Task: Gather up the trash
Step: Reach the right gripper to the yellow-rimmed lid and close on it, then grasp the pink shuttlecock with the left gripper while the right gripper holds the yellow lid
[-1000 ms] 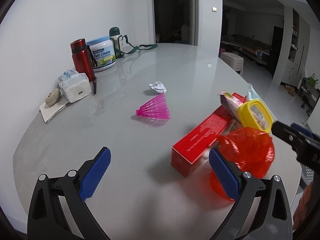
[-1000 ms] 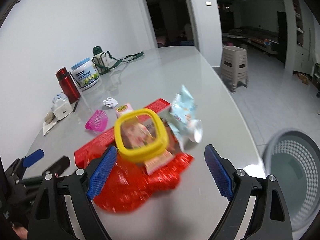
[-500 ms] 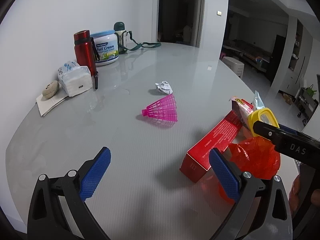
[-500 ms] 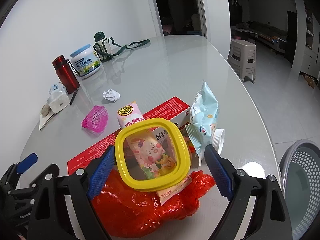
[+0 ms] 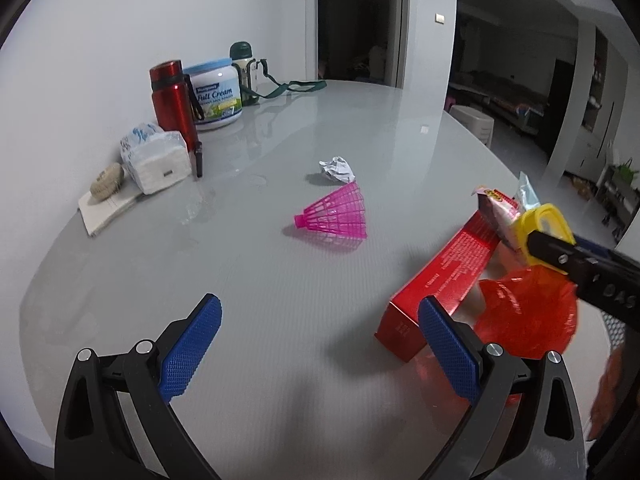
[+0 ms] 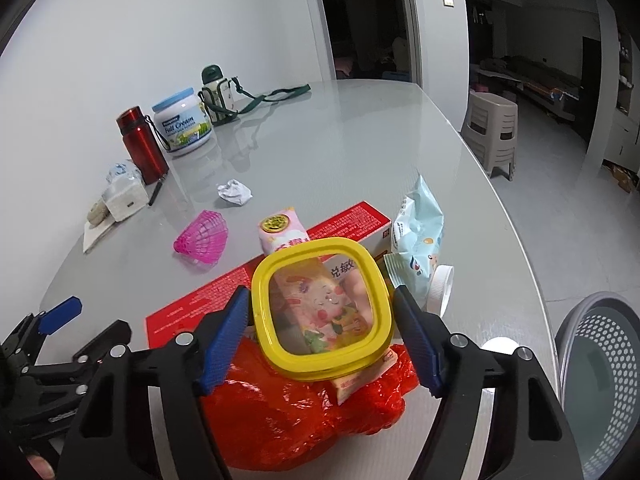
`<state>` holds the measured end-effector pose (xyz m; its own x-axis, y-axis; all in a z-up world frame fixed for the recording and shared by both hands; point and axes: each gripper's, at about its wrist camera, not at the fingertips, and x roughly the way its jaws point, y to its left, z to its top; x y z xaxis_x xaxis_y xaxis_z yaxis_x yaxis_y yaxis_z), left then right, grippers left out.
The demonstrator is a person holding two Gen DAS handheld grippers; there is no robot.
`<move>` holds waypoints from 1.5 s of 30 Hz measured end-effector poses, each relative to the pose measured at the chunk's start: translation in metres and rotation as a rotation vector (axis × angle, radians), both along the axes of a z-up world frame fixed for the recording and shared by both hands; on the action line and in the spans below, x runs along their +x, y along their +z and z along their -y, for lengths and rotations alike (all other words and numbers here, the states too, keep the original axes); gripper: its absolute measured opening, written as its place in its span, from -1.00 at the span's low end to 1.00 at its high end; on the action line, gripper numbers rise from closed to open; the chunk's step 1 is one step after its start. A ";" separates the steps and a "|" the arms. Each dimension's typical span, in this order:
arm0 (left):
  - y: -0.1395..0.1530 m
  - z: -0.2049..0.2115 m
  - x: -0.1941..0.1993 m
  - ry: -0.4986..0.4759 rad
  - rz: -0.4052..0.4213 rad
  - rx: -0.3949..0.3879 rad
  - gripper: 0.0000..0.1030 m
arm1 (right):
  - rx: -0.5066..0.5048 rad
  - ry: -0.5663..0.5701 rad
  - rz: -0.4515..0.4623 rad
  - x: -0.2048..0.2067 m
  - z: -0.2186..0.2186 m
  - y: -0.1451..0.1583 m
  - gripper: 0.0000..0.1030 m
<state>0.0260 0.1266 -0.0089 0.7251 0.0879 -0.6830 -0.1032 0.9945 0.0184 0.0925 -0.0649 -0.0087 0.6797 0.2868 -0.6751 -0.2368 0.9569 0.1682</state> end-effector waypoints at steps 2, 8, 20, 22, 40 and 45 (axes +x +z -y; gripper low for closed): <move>0.003 -0.001 0.002 -0.010 0.004 0.015 0.88 | 0.016 -0.004 0.014 -0.004 0.004 0.005 0.35; 0.011 -0.016 0.023 -0.029 0.018 -0.017 0.88 | 0.058 -0.034 0.038 -0.020 0.023 0.017 0.35; -0.006 -0.039 0.102 -0.039 -0.036 -0.067 0.88 | 0.089 -0.125 0.012 -0.040 0.056 0.012 0.36; -0.008 -0.036 0.108 -0.054 -0.046 -0.071 0.88 | 0.091 -0.134 0.013 -0.042 0.059 0.012 0.36; -0.047 -0.026 0.155 -0.025 -0.169 -0.048 0.88 | 0.113 -0.170 0.015 -0.046 0.069 0.015 0.36; -0.051 -0.020 0.160 -0.060 -0.195 -0.030 0.43 | 0.114 -0.170 0.020 -0.049 0.071 0.016 0.36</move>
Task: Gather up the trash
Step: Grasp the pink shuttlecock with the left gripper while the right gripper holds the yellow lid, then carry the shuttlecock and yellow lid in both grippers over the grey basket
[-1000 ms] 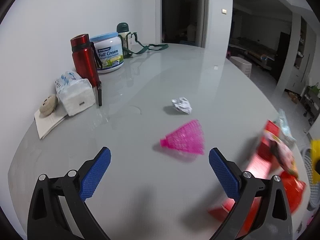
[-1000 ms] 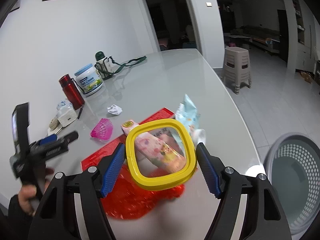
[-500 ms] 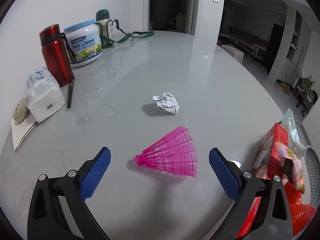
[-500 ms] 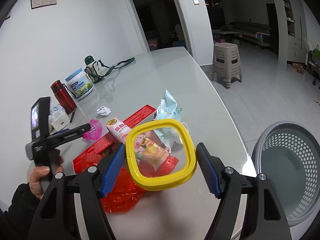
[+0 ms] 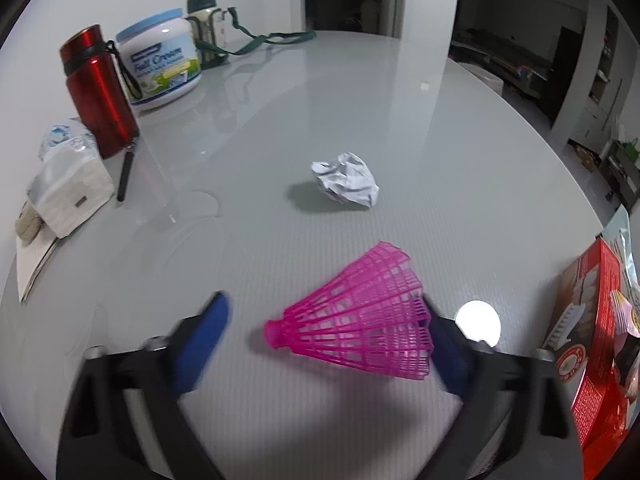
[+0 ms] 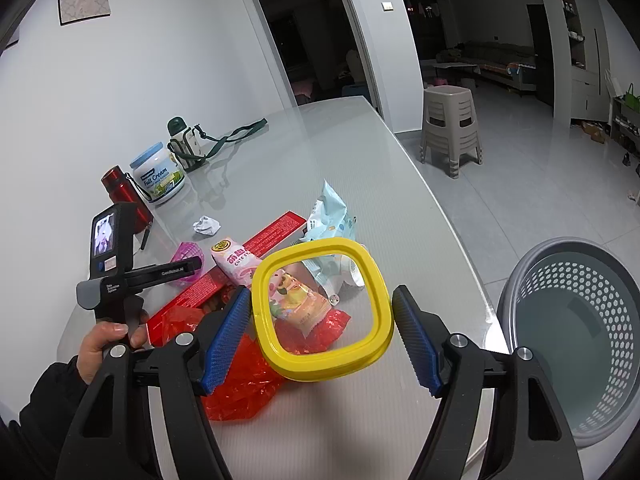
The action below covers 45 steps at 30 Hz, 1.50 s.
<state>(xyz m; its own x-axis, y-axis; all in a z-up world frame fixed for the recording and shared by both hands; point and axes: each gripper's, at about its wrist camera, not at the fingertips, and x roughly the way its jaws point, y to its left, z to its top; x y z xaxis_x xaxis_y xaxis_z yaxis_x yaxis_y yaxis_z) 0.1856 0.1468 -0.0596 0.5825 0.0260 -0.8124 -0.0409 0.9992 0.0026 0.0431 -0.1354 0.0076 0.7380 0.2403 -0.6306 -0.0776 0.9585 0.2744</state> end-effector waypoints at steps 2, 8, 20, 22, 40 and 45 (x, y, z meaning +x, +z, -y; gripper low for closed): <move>0.000 0.000 -0.001 -0.014 0.000 -0.011 0.31 | 0.002 -0.002 0.000 0.000 0.000 0.000 0.36; 0.004 -0.001 -0.006 -0.027 0.017 -0.030 0.24 | 0.005 -0.011 0.000 -0.003 0.005 0.000 0.36; 0.092 0.040 -0.065 -0.099 0.238 -0.003 0.24 | 0.026 -0.074 0.019 -0.016 0.037 0.004 0.36; 0.111 0.059 -0.077 -0.137 0.276 -0.019 0.24 | 0.026 -0.096 0.025 -0.022 0.048 0.006 0.36; 0.114 0.298 -0.135 -0.558 0.254 -0.163 0.24 | -0.009 -0.415 -0.042 -0.083 0.236 -0.026 0.36; 0.075 0.351 -0.135 -0.605 0.178 -0.139 0.24 | 0.002 -0.425 -0.096 -0.084 0.267 -0.055 0.36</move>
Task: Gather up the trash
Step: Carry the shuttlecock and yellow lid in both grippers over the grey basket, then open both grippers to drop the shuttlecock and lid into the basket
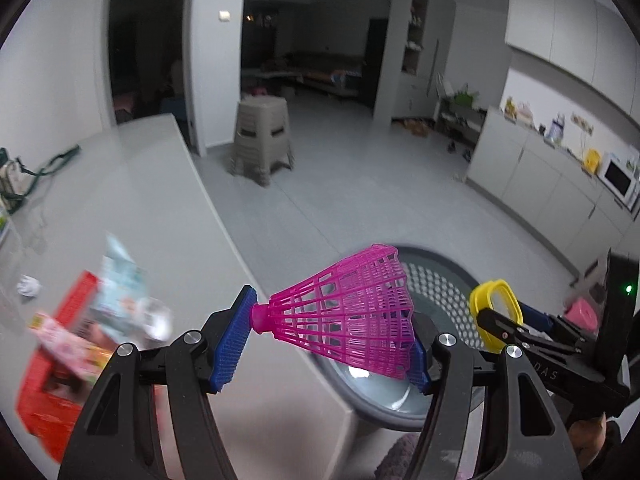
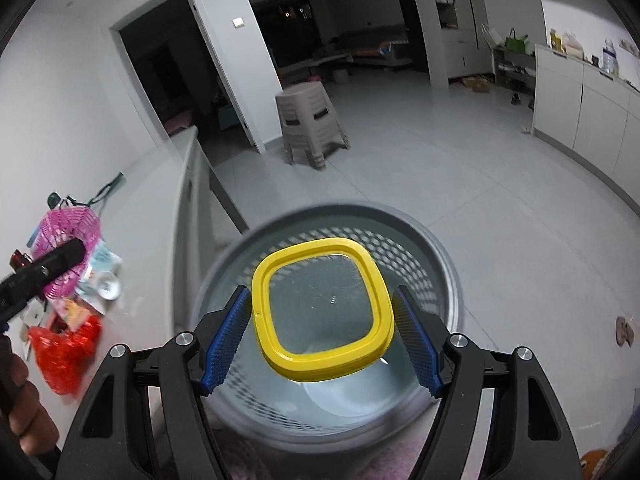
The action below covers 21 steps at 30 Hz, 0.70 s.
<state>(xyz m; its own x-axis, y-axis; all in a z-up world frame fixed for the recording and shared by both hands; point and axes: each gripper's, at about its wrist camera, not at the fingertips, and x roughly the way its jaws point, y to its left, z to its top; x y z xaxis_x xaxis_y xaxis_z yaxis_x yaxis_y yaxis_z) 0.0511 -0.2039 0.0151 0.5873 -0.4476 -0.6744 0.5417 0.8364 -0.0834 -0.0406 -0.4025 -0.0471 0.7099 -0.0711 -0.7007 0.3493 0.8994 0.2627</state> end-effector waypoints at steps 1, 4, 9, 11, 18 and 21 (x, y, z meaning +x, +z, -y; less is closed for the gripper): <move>-0.008 0.008 0.000 -0.005 -0.011 0.009 0.24 | 0.002 0.004 -0.010 0.000 0.005 -0.006 0.36; -0.030 0.032 0.004 -0.025 -0.045 0.037 0.24 | 0.000 0.025 -0.034 0.004 0.012 -0.019 0.36; -0.059 0.058 0.008 -0.050 -0.093 0.077 0.24 | -0.015 0.054 -0.054 0.013 0.015 -0.032 0.36; -0.066 0.069 0.007 -0.055 -0.104 0.089 0.24 | -0.018 0.061 -0.059 0.017 0.015 -0.035 0.36; -0.082 0.079 0.005 -0.073 -0.120 0.124 0.24 | -0.015 0.074 -0.082 0.023 0.017 -0.046 0.36; -0.086 0.078 0.005 -0.073 -0.138 0.126 0.24 | -0.011 0.075 -0.092 0.024 0.015 -0.050 0.36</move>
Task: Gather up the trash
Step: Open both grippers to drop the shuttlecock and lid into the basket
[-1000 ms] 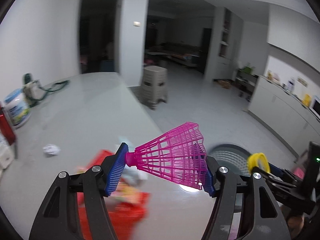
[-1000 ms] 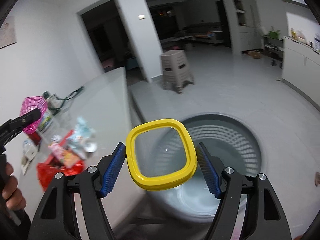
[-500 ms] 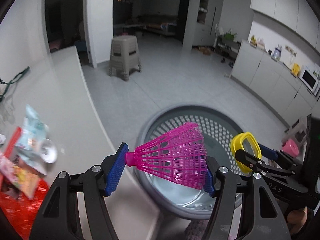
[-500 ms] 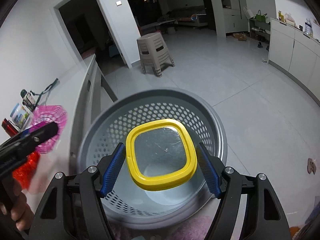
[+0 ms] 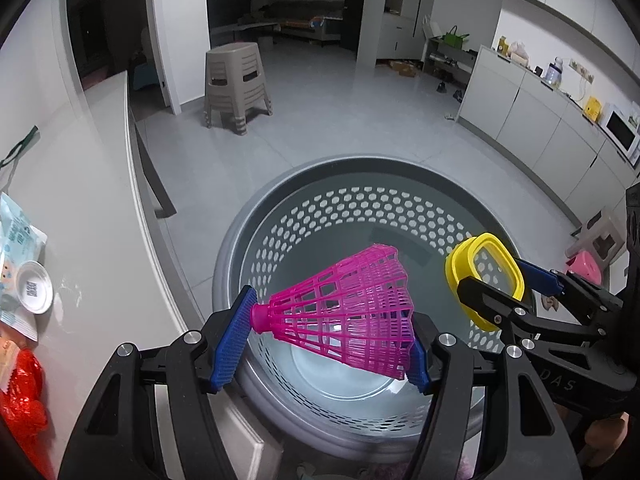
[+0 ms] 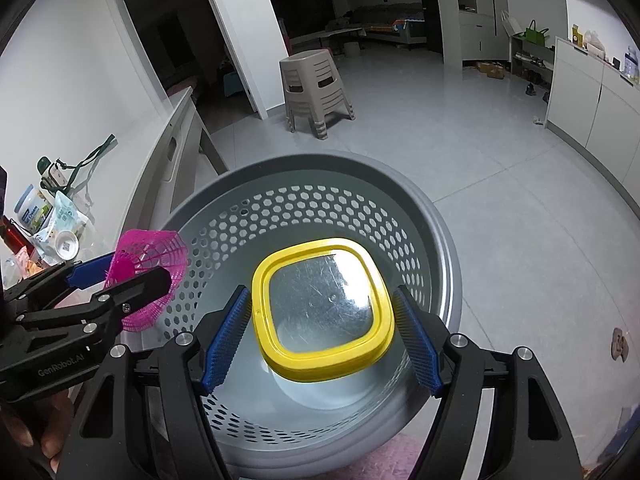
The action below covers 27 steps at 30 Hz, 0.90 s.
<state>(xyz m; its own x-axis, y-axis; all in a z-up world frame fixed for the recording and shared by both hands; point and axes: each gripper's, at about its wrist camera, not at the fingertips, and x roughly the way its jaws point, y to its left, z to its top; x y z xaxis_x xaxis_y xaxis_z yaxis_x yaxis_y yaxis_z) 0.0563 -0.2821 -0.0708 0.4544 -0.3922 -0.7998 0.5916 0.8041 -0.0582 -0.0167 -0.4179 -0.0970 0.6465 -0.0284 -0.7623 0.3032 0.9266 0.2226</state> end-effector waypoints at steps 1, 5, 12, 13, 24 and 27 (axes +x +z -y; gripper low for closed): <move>-0.001 0.000 0.000 -0.001 -0.003 0.001 0.24 | 0.001 0.000 -0.002 0.001 0.001 -0.001 0.36; -0.001 0.001 -0.001 -0.004 -0.011 0.006 0.25 | -0.003 -0.003 0.001 0.002 0.001 -0.001 0.36; 0.000 0.000 -0.001 0.014 -0.005 0.000 0.45 | -0.004 -0.011 0.005 -0.001 0.004 0.000 0.37; 0.000 0.000 -0.002 0.015 -0.004 0.002 0.45 | -0.004 -0.011 0.007 -0.002 0.004 0.001 0.37; 0.002 -0.002 -0.002 0.028 -0.005 0.002 0.45 | 0.006 -0.021 0.017 -0.008 0.006 0.001 0.37; 0.005 -0.004 -0.003 0.032 -0.001 -0.004 0.45 | 0.007 -0.025 0.022 -0.011 0.006 0.005 0.37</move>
<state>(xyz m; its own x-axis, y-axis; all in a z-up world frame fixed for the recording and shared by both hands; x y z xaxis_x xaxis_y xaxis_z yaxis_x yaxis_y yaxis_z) 0.0534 -0.2784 -0.0655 0.4656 -0.3808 -0.7989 0.5658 0.8222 -0.0622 -0.0280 -0.4237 -0.0924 0.6627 -0.0392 -0.7479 0.3211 0.9171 0.2364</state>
